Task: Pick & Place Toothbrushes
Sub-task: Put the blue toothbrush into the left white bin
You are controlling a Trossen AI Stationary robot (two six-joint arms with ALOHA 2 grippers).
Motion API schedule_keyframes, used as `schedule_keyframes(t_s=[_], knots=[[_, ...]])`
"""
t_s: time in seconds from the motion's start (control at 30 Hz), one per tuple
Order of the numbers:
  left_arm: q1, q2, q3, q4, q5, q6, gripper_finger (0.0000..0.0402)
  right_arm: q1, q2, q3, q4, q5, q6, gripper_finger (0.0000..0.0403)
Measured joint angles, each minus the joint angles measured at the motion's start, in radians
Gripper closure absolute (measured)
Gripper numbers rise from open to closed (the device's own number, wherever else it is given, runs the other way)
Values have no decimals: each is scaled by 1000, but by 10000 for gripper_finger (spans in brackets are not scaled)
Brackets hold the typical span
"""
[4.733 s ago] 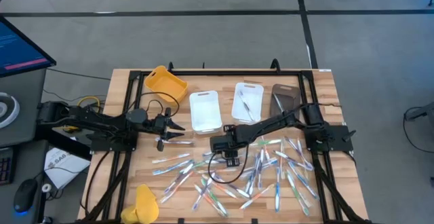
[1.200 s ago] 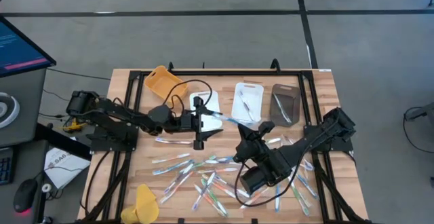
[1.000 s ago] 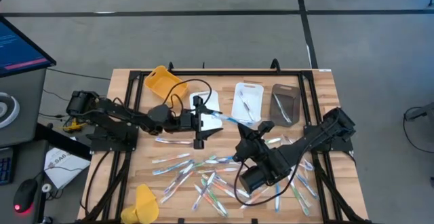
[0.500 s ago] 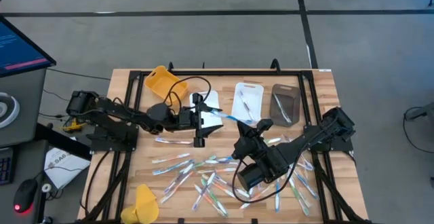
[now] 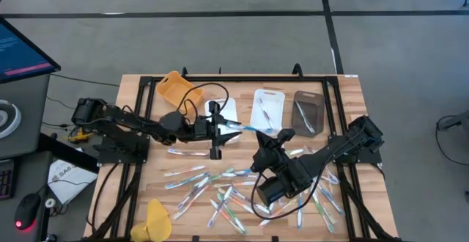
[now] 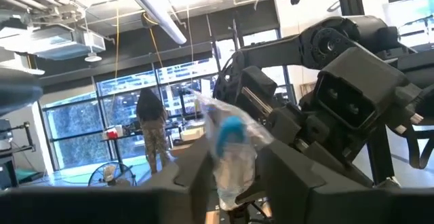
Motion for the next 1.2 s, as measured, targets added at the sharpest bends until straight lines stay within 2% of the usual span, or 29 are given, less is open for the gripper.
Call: schedule_keyframes(t_s=[0.2, 0.27, 0.37, 0.53, 0.63, 0.77, 0.83, 0.9, 1.07, 1.2], knots=[[1, 0, 0, -6, 26, 2, 382, 1, 0, 0, 6, -26, 0, 391], [0, 0, 0, -6, 26, 2, 385, 1, 0, 0, 9, -25, 0, 375], [0, 0, 0, -6, 28, 1, 378, 2, 0, 0, 16, -24, 3, 338], [-1, 0, 0, -22, 36, 0, 384, 8, 0, 0, 11, -25, 7, 251], [-1, -3, 0, -45, 36, 9, 385, 20, 0, 0, -53, -25, 20, 203], [-1, -54, 0, -163, 32, 61, 381, 61, 0, 0, -199, -25, 166, 159], [-1, -103, 0, -250, 27, 62, 382, 83, 0, -1, -204, -25, 206, 148], [0, -159, -1, -348, 15, 62, 385, 112, -10, -2, -200, -26, 195, 144], [0, -311, 0, -566, -93, 44, 385, 162, -19, -2, -204, -23, 198, 143], [23, -384, 26, -738, -132, -5, 385, 184, -27, 0, -205, -21, 197, 143]])
